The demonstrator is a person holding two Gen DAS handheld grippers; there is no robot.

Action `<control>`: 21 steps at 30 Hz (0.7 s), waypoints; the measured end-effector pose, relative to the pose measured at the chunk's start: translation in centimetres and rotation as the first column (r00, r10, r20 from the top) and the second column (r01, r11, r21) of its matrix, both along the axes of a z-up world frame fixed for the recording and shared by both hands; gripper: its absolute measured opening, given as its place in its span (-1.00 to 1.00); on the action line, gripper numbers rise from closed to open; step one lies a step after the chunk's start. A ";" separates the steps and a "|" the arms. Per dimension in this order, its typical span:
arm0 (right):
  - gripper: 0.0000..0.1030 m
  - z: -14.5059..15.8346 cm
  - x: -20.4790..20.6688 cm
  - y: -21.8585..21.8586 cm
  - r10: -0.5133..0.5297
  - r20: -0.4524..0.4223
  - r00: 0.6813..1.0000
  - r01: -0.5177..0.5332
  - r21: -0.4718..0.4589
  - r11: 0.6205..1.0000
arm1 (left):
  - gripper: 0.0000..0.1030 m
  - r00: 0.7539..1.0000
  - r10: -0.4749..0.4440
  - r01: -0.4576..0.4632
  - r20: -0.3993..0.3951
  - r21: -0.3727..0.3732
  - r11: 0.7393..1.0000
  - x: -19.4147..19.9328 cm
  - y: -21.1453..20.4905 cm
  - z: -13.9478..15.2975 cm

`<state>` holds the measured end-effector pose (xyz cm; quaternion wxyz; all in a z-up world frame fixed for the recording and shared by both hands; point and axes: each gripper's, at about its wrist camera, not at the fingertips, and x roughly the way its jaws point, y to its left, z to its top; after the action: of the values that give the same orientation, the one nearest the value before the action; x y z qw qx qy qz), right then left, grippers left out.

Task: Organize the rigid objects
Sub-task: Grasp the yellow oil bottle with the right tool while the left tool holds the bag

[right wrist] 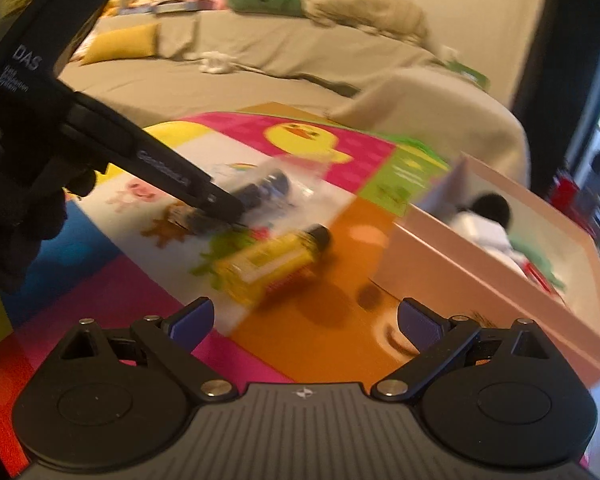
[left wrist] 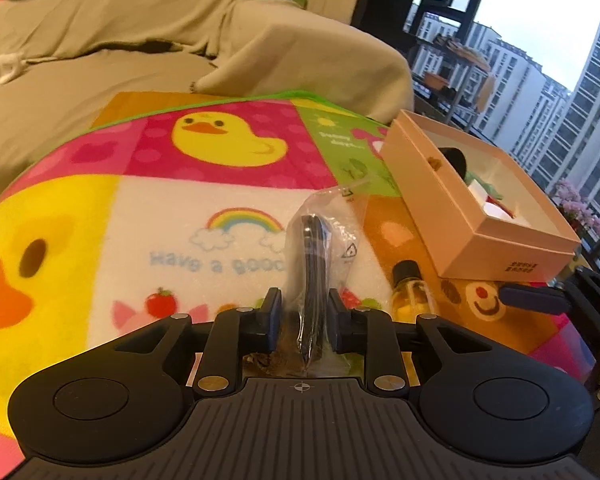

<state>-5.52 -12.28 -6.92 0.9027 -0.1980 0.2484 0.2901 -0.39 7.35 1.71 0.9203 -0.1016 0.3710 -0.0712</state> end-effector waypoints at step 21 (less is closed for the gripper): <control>0.80 -0.4 3.0 4.2 0.117 -0.077 0.990 -0.115 0.032 0.993 | -0.48 0.998 0.068 -0.067 0.005 -0.079 0.995 -0.8 3.0 -0.3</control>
<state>-2.57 -8.09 -7.28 0.8766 -0.1880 0.2679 0.3529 -1.23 10.38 1.45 0.9189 -0.1498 0.3607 -0.0551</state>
